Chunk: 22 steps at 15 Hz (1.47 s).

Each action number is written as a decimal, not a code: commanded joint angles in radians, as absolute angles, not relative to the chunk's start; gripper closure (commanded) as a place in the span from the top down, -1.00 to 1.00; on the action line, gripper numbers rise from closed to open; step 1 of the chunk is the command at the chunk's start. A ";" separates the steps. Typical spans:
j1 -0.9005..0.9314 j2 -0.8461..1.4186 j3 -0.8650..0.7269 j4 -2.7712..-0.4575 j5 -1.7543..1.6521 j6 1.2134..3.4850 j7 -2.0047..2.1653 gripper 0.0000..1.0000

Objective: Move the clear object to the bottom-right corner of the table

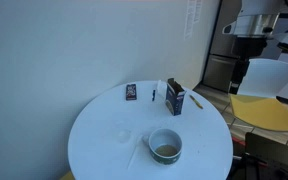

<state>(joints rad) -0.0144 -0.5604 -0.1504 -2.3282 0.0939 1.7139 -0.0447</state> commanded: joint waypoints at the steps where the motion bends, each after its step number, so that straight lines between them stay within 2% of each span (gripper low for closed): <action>1: -0.038 -0.557 -0.132 -2.325 0.103 1.710 -0.054 1.00; 8: -0.038 -0.557 -0.132 -2.325 0.103 1.710 -0.054 1.00; 17: -0.027 -0.318 0.012 -2.192 0.297 2.044 0.389 1.00; 22: -0.021 -0.331 0.016 -2.222 0.281 2.039 0.346 1.00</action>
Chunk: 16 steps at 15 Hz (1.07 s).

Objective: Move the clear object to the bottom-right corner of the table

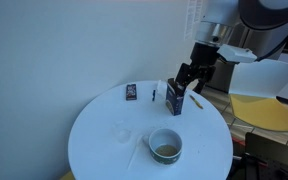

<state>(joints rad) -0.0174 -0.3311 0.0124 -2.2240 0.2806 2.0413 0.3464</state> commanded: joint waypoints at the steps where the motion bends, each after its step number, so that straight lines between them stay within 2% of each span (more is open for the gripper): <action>1: -0.022 -0.333 0.014 -2.222 0.282 2.039 0.344 1.00; 4: -0.042 -0.233 0.036 -2.164 0.293 2.061 0.540 1.00; 10: -0.012 -0.011 0.093 -2.020 0.226 2.254 0.864 1.00; 16: 0.058 0.191 0.079 -1.856 0.097 2.223 0.950 1.00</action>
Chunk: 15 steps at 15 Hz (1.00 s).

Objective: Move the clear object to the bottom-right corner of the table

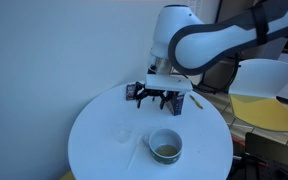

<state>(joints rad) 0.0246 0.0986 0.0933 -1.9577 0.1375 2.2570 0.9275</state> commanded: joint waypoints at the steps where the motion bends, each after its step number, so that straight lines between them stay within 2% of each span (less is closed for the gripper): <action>1: 0.066 0.219 0.075 -1.830 0.090 2.215 0.937 1.00; 15: 0.113 0.418 0.061 -1.675 0.117 2.196 0.776 1.00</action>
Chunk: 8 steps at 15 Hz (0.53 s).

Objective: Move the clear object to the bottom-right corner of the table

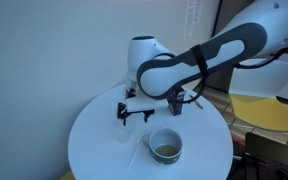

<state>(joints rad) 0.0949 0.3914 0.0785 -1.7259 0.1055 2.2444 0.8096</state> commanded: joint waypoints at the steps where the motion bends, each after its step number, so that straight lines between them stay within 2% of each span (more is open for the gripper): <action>1: 0.114 0.425 0.061 -1.670 0.119 2.192 0.771 1.00; 2: 0.115 0.432 0.061 -1.665 0.120 2.187 0.764 1.00; 3: 0.116 0.436 0.062 -1.663 0.122 2.186 0.754 0.50; 4: 0.117 0.441 0.061 -1.660 0.122 2.184 0.749 0.47; 8: 0.118 0.454 0.062 -1.652 0.131 2.180 0.732 -0.15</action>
